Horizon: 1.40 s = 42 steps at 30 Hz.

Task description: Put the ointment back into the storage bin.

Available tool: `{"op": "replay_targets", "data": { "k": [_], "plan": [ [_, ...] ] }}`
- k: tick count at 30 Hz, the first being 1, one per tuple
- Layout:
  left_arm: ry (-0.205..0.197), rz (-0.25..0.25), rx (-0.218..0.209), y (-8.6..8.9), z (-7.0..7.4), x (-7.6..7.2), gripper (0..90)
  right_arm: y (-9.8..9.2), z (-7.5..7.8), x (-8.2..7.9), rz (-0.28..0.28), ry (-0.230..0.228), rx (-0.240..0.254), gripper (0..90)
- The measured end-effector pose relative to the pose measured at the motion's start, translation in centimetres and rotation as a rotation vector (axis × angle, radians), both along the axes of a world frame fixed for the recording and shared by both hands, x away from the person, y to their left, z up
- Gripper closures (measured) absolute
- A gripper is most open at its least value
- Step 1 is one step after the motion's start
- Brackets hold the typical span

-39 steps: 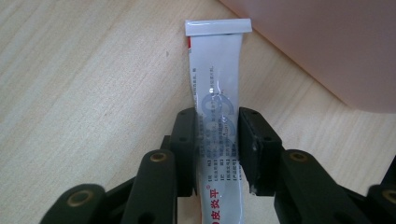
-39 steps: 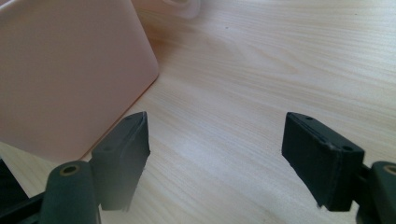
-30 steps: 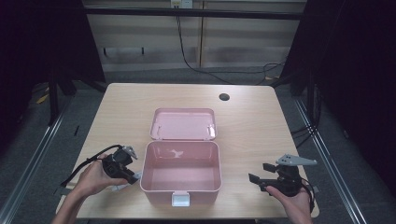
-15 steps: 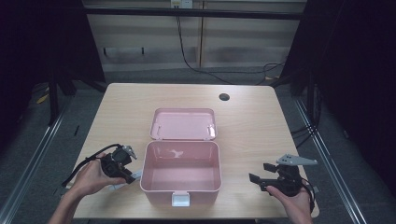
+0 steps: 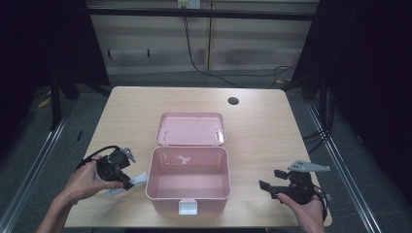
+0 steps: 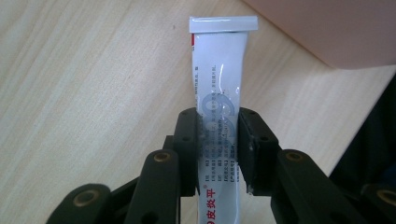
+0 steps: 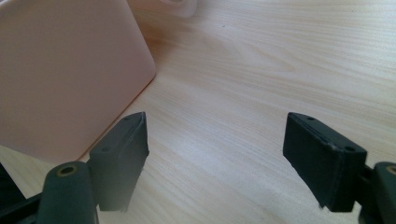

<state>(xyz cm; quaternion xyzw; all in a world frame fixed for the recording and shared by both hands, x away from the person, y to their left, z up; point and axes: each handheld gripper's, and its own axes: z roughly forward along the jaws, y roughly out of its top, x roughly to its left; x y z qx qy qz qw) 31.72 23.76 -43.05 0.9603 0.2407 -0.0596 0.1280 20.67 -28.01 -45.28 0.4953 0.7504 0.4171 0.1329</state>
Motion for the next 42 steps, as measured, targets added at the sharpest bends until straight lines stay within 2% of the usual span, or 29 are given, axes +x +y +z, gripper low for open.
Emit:
{"op": "replay_targets", "data": {
  "k": [6, 8, 15, 16, 19, 22, 26, 35, 42],
  "plan": [
    [0.015, -0.042, 0.012, 0.3, 0.7, -0.2, 70.7, 0.0, 0.0, 0.0, 0.0, 0.001, 0.002, 22.0],
    [0.013, -0.056, 0.03, 0.4, 0.9, -0.2, 70.7, 0.0, 0.0, 0.0, 0.001, 0.003, 0.003, 21.9],
    [0.031, -0.067, 0.018, 0.6, 1.8, -0.2, 70.8, 0.0, 0.0, 0.0, 0.0, 0.003, 0.003, 21.7],
    [0.033, -0.056, 0.008, 0.6, 1.9, -0.3, 70.8, 0.0, 0.0, 0.0, 0.0, 0.003, 0.003, 21.7],
    [0.05, -0.084, -0.004, 0.7, 2.3, -0.5, 70.7, 0.0, 0.0, 0.0, 0.001, 0.003, 0.003, 21.6],
    [0.058, -0.109, 0.001, 0.8, 2.7, -0.6, 70.8, 0.0, 0.0, 0.0, 0.001, 0.003, 0.003, 21.6],
    [0.068, -0.107, -0.033, 1.1, 3.2, -0.5, 70.7, 0.0, 0.0, 0.0, 0.001, 0.004, 0.005, 21.5],
    [0.073, -0.131, -0.052, 1.5, 4.2, -0.7, 70.7, 0.0, -0.1, 0.0, 0.0, 0.005, 0.006, 21.4],
    [0.07, -0.152, -0.088, 1.8, 5.3, -0.7, 70.8, 0.0, -0.1, 0.0, 0.001, 0.007, 0.007, 21.2]
  ]
}}
